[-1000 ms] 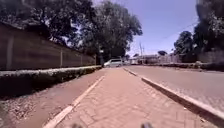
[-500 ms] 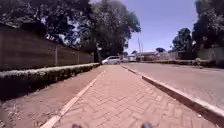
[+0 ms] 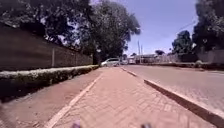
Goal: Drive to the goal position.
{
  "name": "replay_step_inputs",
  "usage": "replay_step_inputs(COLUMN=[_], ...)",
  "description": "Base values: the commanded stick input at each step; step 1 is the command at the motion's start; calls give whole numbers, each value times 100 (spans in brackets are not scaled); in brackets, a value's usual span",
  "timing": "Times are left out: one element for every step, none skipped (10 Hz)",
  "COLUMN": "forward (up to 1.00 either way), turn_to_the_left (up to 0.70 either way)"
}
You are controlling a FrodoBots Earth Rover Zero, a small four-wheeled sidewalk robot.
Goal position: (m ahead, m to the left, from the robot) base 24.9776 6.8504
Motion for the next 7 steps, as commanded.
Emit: replay_step_inputs(forward=[70,70,70,70,70,70,70], turn_to_the_left=[-35,-30,-22,-15,-7,0,0])
